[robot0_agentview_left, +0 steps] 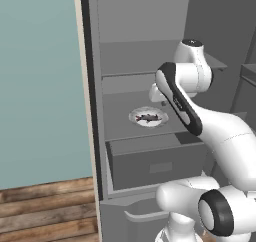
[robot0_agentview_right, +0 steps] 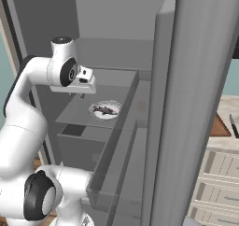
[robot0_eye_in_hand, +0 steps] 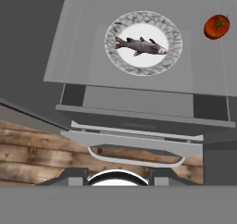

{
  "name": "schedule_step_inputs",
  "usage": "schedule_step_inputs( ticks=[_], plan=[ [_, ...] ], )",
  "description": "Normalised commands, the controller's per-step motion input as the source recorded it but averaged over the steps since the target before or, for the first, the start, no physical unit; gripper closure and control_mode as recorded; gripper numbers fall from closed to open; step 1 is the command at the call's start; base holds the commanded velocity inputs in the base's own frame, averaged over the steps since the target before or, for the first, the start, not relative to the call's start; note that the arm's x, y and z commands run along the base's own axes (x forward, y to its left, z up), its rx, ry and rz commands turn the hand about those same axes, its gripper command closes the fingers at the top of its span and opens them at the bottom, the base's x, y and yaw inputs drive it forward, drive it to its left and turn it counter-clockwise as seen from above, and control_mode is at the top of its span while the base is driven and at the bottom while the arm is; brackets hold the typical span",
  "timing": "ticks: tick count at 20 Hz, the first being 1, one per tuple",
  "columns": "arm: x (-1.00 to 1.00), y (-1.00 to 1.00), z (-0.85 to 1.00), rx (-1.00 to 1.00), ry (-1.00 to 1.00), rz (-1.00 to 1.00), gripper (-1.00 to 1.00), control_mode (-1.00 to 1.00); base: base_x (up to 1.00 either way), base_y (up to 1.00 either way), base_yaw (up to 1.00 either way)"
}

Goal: Retrieve the fish from the fridge and place it on the cutting board.

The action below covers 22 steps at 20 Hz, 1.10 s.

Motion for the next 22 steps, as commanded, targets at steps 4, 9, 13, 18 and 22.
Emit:
schedule_step_inputs(
  ticks=[4, 9, 13, 18, 22],
  plan=[
    [0.00, 0.00, 0.00, 0.01, -0.01, 0.00, -1.00, -1.00, 0.00, 0.00, 0.00],
    [0.00, 0.00, 0.00, 0.00, 0.00, 0.00, -1.00, -1.00, 0.00, 0.00, 0.00],
    [-0.05, -0.01, -0.01, 0.00, 0.00, 0.00, -1.00, -1.00, 0.00, 0.00, 0.00],
    [0.00, -0.02, -0.33, -0.01, 0.01, -0.03, -1.00, -1.00, 0.00, 0.00, 0.00],
    [0.01, -0.05, -0.64, -0.05, -0.03, -0.03, -1.00, -1.00, 0.00, 0.00, 0.00]
  ],
)
